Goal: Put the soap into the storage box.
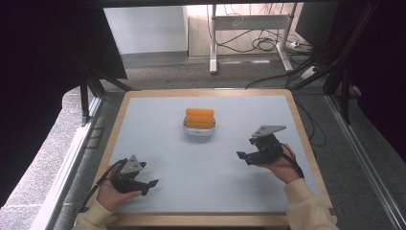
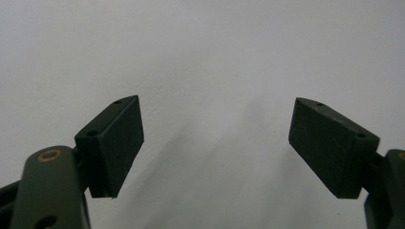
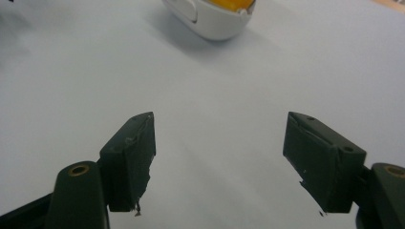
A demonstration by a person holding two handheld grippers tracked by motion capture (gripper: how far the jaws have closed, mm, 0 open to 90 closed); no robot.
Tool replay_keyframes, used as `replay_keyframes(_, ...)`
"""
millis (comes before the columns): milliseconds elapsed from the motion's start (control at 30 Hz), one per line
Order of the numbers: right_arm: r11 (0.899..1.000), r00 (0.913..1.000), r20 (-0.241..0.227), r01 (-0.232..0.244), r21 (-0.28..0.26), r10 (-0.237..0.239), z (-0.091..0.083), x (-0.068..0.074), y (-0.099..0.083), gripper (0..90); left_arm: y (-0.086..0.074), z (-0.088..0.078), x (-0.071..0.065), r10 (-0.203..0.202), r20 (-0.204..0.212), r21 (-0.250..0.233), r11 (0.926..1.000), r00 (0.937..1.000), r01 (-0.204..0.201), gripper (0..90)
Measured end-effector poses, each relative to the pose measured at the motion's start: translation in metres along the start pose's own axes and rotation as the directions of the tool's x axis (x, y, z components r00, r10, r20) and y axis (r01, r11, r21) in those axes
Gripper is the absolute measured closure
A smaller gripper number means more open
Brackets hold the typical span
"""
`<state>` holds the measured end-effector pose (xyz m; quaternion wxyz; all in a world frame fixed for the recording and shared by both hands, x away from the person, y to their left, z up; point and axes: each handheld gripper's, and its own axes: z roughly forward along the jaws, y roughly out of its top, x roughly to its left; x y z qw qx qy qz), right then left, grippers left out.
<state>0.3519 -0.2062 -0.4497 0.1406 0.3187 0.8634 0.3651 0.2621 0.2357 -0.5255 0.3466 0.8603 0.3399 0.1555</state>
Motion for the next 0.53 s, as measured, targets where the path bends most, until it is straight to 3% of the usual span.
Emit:
replay_keyframes(200, 1.000, 0.9999, -0.006, -0.011, -0.010, 0.011, -0.002, 0.005, -0.027, 26.7, 0.000, 0.001, 0.001, -0.008, -0.005, -0.004, 1.0000, 1.0000, 0.008, 19.3)
replay_keyframes(367, 0.999, 0.9996, 0.003, -0.029, -0.031, 0.029, 0.001, 0.003, -0.030, 26.6, 0.001, 0.000, 0.002, -0.012, -0.005, -0.009, 0.9999, 0.9999, 0.012, 19.3)
replay_keyframes(533, 0.998, 0.9998, 0.007, -0.019, -0.054, 0.019, -0.002, 0.007, -0.032, 23.8, 0.003, -0.002, 0.001, -0.016, -0.005, -0.022, 0.9996, 0.9999, 0.016, 19.4)
